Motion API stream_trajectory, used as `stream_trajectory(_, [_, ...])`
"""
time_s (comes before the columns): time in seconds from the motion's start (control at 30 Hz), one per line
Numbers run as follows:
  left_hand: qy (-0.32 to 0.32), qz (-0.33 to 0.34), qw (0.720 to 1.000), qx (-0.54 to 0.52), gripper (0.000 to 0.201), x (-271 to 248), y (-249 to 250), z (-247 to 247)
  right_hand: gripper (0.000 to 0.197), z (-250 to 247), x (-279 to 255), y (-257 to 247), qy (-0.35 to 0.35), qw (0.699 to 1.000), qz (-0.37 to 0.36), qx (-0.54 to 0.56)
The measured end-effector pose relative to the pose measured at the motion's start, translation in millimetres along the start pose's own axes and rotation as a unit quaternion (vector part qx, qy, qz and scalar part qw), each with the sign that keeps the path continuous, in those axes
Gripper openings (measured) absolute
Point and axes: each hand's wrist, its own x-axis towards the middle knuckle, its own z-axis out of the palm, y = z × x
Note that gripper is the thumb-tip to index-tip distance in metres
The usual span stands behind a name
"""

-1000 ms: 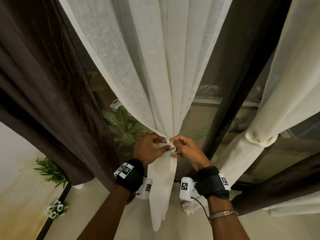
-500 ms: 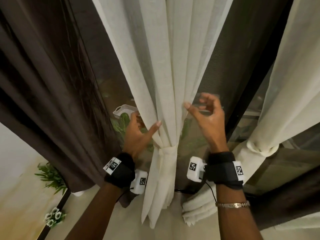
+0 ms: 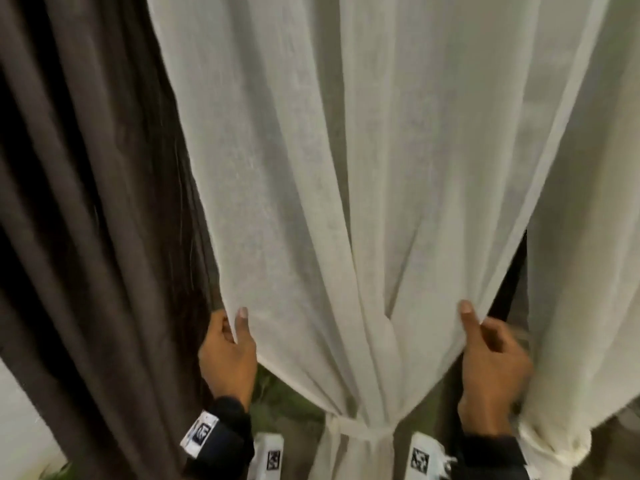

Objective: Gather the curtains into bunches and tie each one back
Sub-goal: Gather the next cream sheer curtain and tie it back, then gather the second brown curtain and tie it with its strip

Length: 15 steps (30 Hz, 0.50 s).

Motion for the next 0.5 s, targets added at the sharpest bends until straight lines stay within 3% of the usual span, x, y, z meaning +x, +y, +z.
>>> stream_trajectory(0.07, [-0.042,0.009,0.999,-0.024,0.007,-8.5,6.5,3.6,0.019,9.1,-9.8,-9.9,-0.085,0.996,0.021,-0.022])
stream_trajectory(0.27, [-0.106,0.030,0.994,-0.023,0.009,-28.2,10.9,8.7,0.021,13.9,-22.9,-15.1,-0.078,0.996,0.000,-0.051])
stream_trajectory(0.37, [-0.151,0.031,0.987,-0.049,0.013,-40.6,16.6,-3.3,0.028,17.2,-40.1,-11.7,-0.123,0.991,-0.025,-0.045])
stream_trajectory(0.5, [-0.137,0.090,0.986,-0.036,0.022,-51.6,7.3,-29.5,0.026,33.3,-82.1,-5.8,-0.213,0.976,-0.009,-0.040])
